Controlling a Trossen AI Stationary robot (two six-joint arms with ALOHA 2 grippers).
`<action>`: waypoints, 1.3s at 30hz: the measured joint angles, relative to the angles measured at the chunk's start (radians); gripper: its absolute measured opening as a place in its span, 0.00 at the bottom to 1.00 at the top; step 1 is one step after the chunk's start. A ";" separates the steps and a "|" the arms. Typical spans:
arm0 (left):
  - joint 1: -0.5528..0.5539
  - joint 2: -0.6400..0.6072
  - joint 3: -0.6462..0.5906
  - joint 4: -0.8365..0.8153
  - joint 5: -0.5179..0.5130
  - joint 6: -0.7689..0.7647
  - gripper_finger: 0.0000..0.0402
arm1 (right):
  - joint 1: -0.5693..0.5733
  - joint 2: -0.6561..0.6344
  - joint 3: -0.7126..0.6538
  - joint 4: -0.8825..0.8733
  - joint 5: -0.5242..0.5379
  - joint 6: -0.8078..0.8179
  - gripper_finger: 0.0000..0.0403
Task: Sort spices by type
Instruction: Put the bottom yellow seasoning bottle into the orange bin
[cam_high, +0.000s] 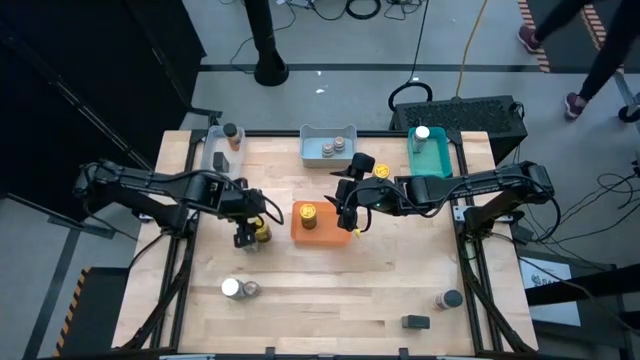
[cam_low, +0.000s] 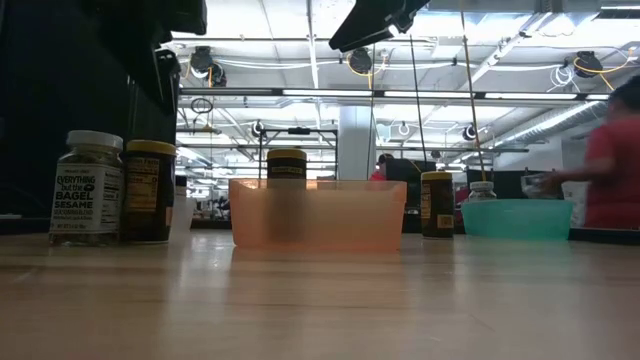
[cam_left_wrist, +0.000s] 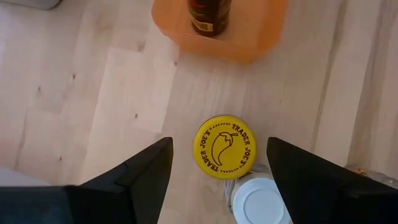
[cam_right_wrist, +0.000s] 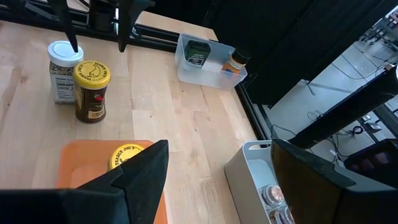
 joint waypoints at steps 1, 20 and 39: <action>0.000 0.000 0.000 0.001 0.000 0.002 0.67 | 0.000 0.000 0.000 0.000 0.000 0.002 0.66; 0.000 0.000 0.000 0.001 0.025 -0.001 0.67 | 0.000 0.000 0.000 0.000 0.000 0.003 0.66; 0.000 0.000 0.000 0.001 0.037 -0.004 0.72 | 0.000 0.000 0.000 -0.001 0.000 0.003 0.66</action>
